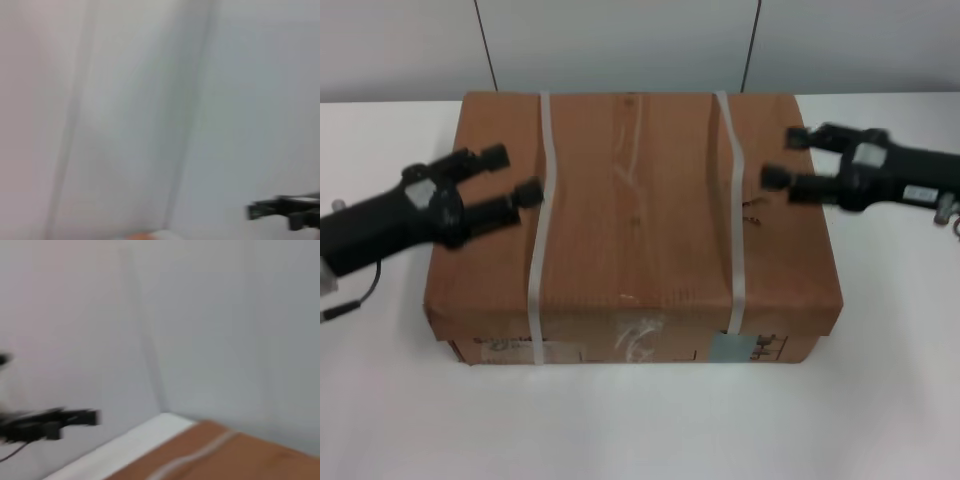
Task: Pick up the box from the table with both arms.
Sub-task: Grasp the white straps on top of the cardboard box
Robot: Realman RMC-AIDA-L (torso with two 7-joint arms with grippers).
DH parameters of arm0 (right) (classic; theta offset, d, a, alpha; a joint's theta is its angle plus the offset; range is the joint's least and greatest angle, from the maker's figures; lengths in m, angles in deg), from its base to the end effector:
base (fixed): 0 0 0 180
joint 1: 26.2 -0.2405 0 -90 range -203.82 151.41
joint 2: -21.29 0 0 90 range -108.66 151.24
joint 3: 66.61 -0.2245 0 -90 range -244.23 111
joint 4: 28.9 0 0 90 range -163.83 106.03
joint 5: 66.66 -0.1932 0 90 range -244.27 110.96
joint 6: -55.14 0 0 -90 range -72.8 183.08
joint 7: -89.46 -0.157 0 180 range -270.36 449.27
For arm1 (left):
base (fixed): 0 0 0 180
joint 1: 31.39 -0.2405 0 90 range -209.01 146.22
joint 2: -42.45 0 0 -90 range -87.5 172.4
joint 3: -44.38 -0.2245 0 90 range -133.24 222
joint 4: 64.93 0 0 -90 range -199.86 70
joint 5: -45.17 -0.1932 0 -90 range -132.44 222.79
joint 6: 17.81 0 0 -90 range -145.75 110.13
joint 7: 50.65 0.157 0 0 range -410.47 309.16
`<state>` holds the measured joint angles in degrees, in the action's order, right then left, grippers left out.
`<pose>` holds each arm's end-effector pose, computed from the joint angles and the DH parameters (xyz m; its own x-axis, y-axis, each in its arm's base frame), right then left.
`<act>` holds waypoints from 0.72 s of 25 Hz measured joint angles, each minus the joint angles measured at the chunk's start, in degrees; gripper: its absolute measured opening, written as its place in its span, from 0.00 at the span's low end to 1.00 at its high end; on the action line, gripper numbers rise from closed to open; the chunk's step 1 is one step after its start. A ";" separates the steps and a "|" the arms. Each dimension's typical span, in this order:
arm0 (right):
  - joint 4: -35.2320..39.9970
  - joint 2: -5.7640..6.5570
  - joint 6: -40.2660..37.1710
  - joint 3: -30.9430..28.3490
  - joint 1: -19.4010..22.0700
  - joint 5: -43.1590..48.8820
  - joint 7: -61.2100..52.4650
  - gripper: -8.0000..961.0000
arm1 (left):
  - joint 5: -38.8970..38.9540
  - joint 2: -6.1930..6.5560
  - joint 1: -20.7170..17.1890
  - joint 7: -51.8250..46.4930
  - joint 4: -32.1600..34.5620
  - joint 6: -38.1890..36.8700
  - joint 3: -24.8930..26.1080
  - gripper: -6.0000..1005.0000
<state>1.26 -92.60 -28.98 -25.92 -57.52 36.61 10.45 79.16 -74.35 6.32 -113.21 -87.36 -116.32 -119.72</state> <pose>0.2309 0.3320 0.0298 0.7083 -0.3407 -0.6182 -0.5598 -0.8047 -0.1980 -0.2339 0.3051 0.0210 0.6166 0.2548 0.7449 0.5506 -0.8159 -0.1767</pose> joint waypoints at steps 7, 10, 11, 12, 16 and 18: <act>-3.36 0.31 9.94 -1.39 0.12 -0.07 -6.08 0.90 | 2.27 -0.22 1.53 -6.89 2.87 16.35 0.03 0.79; -4.80 0.12 13.28 -1.31 0.12 -0.07 -6.57 0.90 | 1.54 -0.21 2.38 -8.54 4.55 22.74 -0.01 0.78; -5.35 0.04 14.04 -1.39 0.10 -0.07 -6.65 0.90 | 1.07 -0.19 2.63 -8.97 5.08 24.52 -0.03 0.78; -5.97 -0.03 14.70 -1.46 0.02 -0.07 -6.71 0.90 | 0.55 -0.17 2.92 -9.46 5.64 26.42 -0.06 0.78; -8.57 -0.14 17.74 -1.31 -0.52 -0.02 -6.80 0.90 | -1.30 -0.20 4.11 -10.36 7.58 31.31 -0.09 0.78; -9.24 -0.45 18.74 -1.30 -0.60 0.02 -6.76 0.90 | -1.60 -0.22 4.62 -10.19 8.59 33.00 -0.08 0.78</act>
<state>-7.98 -93.05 -10.24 -27.23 -58.13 36.63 3.68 77.56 -74.58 10.94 -123.39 -78.77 -83.32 -119.81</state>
